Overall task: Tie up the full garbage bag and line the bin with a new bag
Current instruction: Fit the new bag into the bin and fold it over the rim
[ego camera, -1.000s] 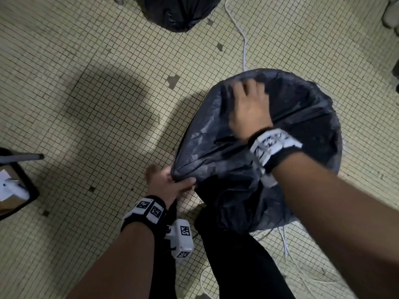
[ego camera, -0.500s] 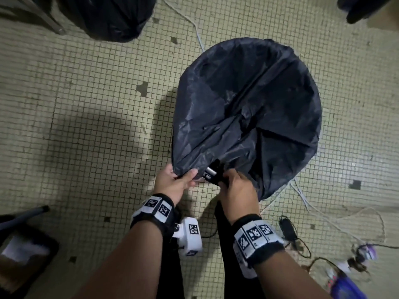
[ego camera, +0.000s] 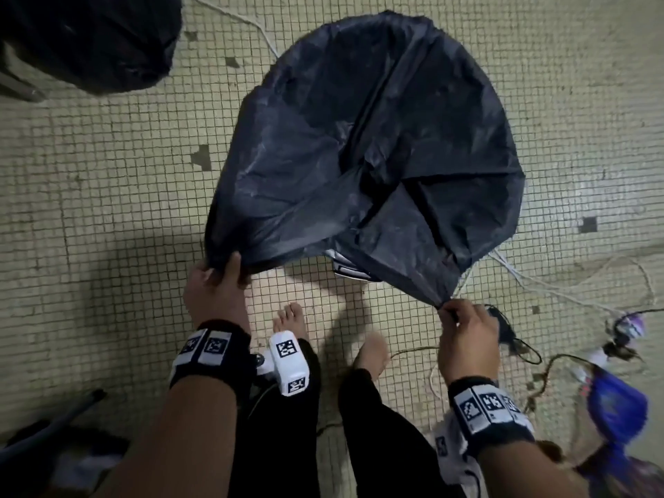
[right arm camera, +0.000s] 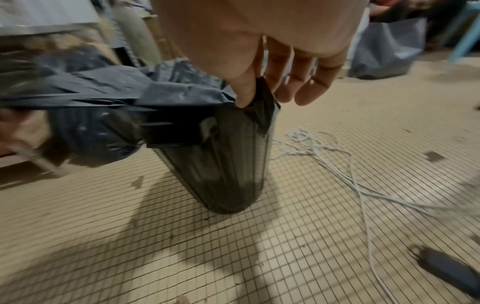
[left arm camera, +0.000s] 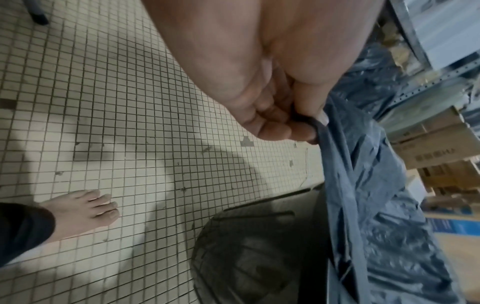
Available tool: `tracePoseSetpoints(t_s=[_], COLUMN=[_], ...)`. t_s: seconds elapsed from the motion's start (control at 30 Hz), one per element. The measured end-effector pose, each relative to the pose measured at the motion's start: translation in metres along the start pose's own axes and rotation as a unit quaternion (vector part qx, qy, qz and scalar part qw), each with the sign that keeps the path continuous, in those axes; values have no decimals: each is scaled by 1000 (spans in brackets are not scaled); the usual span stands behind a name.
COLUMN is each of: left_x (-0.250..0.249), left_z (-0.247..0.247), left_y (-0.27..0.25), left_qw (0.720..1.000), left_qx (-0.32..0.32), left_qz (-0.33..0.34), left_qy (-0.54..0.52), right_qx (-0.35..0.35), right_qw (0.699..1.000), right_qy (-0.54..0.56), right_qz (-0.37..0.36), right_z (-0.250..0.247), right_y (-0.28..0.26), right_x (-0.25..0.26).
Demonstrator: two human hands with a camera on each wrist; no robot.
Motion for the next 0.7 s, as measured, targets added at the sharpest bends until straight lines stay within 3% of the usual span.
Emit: tracePoseSetpoints(t_s=[0.1,0.2,0.4,0.47,0.53,0.6,0.7], left_x=[3,2,0,0,-5,-8,-6], left_z=[6,34,86,100,107,105,105], left_y=[0,-20,-54,-59,-56,-53,-48], left_qw=[995,983,985,981,985,991,989], left_qx=[-15,20,129,137,123,84,85], left_qz=[-47,-72,-91,-117,-93,-64,-61], left_qy=[-83,-166,-76,-76,-76,-80,-103], right_qx=[-4,7,91,136,175,197,193], right_qw=[1000,999,983,942,863,799,732], right_qy=[5,33,122,258,409,487,552], right_qz=[16,33,105,166,239,292,349], right_z=[9,19,41,50,58,66,71], right_y=[5,1,-7,-11,-14,-13,-11], right_x=[-4,10,42,50,59,65,63])
Point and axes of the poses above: each hand's wrist, its own y-axis towards the middle knuckle, its own z-axis out of the palm, x = y × z, the point moved 8 cm from there along y, towards the middle knuckle, and after that the axes turned 9 degrees about z, right-handed, at the moved point
